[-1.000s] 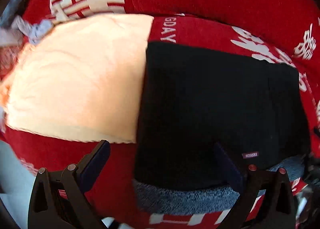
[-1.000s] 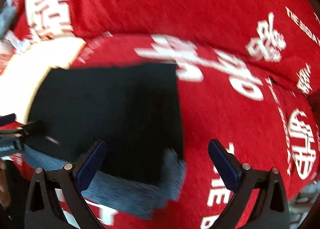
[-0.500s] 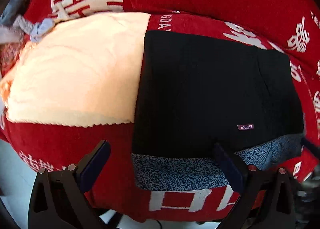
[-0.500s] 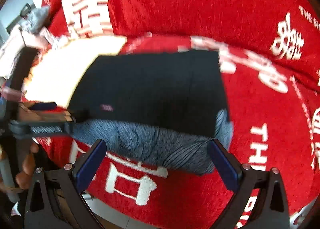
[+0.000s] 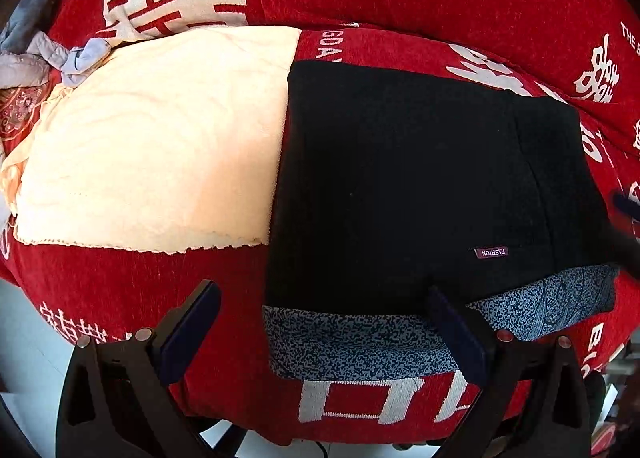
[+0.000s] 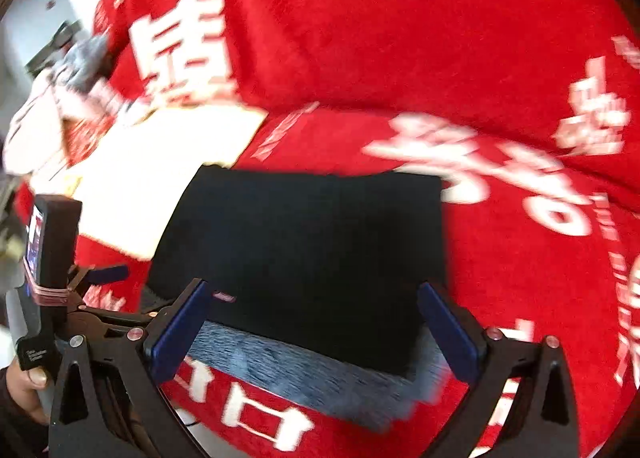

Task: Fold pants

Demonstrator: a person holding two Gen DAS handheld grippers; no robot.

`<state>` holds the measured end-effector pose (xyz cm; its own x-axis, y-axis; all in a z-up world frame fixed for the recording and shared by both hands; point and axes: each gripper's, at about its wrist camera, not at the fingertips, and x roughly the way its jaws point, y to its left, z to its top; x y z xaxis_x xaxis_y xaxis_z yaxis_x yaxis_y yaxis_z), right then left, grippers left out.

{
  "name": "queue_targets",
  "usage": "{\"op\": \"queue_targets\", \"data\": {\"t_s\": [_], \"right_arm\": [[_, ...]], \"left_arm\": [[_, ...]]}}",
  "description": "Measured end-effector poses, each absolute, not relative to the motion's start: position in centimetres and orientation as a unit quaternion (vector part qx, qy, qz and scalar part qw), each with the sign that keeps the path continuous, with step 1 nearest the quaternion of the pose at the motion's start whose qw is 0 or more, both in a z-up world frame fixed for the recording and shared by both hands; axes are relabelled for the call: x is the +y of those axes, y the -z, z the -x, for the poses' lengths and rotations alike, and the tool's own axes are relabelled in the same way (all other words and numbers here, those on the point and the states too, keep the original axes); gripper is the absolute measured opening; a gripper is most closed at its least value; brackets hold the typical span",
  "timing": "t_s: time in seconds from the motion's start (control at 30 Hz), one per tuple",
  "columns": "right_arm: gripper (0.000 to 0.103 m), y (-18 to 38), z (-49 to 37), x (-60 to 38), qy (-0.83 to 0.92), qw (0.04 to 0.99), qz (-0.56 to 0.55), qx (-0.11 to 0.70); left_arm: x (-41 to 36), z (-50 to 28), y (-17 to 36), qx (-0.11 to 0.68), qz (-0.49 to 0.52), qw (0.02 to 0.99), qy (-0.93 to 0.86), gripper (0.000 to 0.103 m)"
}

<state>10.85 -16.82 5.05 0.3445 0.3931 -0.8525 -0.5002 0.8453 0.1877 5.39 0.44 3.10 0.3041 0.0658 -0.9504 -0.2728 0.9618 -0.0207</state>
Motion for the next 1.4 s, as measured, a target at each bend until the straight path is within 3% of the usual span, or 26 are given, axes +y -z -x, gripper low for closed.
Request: {"op": "queue_targets", "data": {"t_s": [0.07,0.33,0.6,0.73,0.9,1.1,1.4], "right_arm": [[0.102,-2.8,-11.7,-16.4,-0.254,0.803,0.056,0.536],[0.103,-6.9,-15.0,-15.5,-0.227,0.845,0.063,0.48],[0.103,-1.5,-20.4,-13.4,-0.176,0.802,0.112,0.559],[0.103,-3.9,-18.6,-15.1,-0.176,0.83,0.09,0.522],[0.103,-4.6,-17.9,-16.8,-0.131,0.843,0.094,0.513],[0.103,-3.0,-21.4,-18.0,-0.081,0.822,0.043,0.561],[0.103,-2.3,-14.6,-19.7,-0.119,0.825,0.055,0.55]], "left_arm": [[0.6,-5.4,-2.9,0.583,0.097,0.801,-0.1,0.103],[0.4,-5.3,-2.7,0.581,0.09,0.803,-0.102,0.103],[0.6,-5.4,-2.7,0.585,0.088,0.801,-0.094,0.103],[1.9,-6.0,-4.8,0.568,0.099,0.813,-0.081,0.103],[4.4,-11.6,-6.2,0.569,0.147,0.806,-0.068,0.103],[5.2,-19.2,-1.9,0.628,0.13,0.757,-0.121,0.103],[4.5,-11.7,-1.9,0.603,0.146,0.78,-0.078,0.103]]}}
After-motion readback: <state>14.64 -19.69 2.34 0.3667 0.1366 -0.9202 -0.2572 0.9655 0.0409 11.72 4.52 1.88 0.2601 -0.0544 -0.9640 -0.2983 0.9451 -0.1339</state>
